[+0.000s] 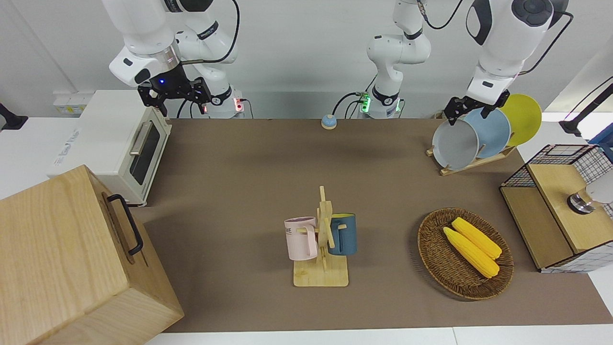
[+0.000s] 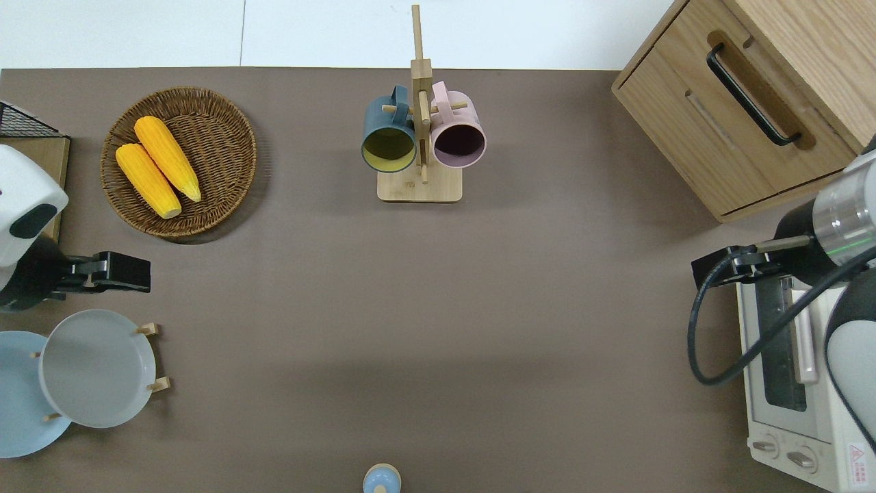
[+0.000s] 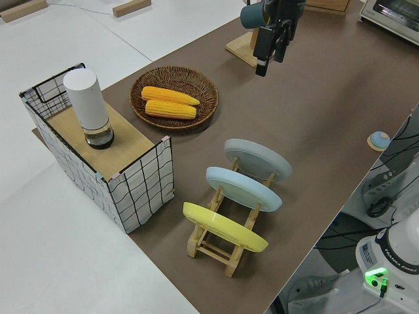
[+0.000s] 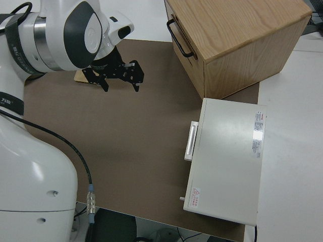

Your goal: Pick gray plate from low plate rack and place it on table with left arm

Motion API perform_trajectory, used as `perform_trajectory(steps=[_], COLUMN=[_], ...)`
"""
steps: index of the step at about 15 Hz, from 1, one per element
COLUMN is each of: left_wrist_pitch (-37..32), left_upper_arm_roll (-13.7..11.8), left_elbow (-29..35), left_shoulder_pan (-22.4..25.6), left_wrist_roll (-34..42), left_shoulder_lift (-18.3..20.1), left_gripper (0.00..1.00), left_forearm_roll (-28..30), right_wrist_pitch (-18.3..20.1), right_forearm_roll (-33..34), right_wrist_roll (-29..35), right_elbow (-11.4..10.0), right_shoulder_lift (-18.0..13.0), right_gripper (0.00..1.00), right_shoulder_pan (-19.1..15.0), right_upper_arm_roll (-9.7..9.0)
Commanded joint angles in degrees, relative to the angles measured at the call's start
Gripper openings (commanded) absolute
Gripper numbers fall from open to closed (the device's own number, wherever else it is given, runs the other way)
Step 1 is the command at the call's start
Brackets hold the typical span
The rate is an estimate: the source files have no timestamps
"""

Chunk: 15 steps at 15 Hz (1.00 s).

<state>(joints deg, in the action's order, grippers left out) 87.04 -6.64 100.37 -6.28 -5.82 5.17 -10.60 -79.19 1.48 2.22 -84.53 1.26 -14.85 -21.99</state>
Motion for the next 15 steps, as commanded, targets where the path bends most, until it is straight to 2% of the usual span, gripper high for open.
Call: perform_trajectory(steps=[1, 3, 10, 15], left_wrist_pitch=[3.1, 4.9, 12.1, 14.4], left_upper_arm_roll=[-4.8, -7.3, -9.3, -12.4], left_elbow=[4.6, 6.8, 16.0, 20.0], left_shoulder_pan=[-0.1, -0.1, -0.1, -0.2], left_wrist_roll=[5.4, 7.5, 7.2, 7.5], left_shoulder_lift=[3.2, 4.3, 4.7, 4.7], left_gripper=[1.0, 1.0, 1.0, 1.0], left_forearm_roll=[-3.2, -2.9, -2.3, -2.6], right_wrist_pitch=[0.6, 0.6, 0.6, 0.6], right_forearm_roll=[0.4, 0.3, 0.4, 0.4], right_wrist_roll=[0.7, 0.7, 0.7, 0.7], right_elbow=[0.3, 0.4, 0.4, 0.4], right_shoulder_lift=[-0.1, -0.1, -0.1, -0.1], right_gripper=[0.983, 0.983, 0.983, 0.983], right_shoulder_pan=[-1.3, -1.3, -1.3, -1.3], right_upper_arm_roll=[-1.21, -1.13, -1.21, -1.21])
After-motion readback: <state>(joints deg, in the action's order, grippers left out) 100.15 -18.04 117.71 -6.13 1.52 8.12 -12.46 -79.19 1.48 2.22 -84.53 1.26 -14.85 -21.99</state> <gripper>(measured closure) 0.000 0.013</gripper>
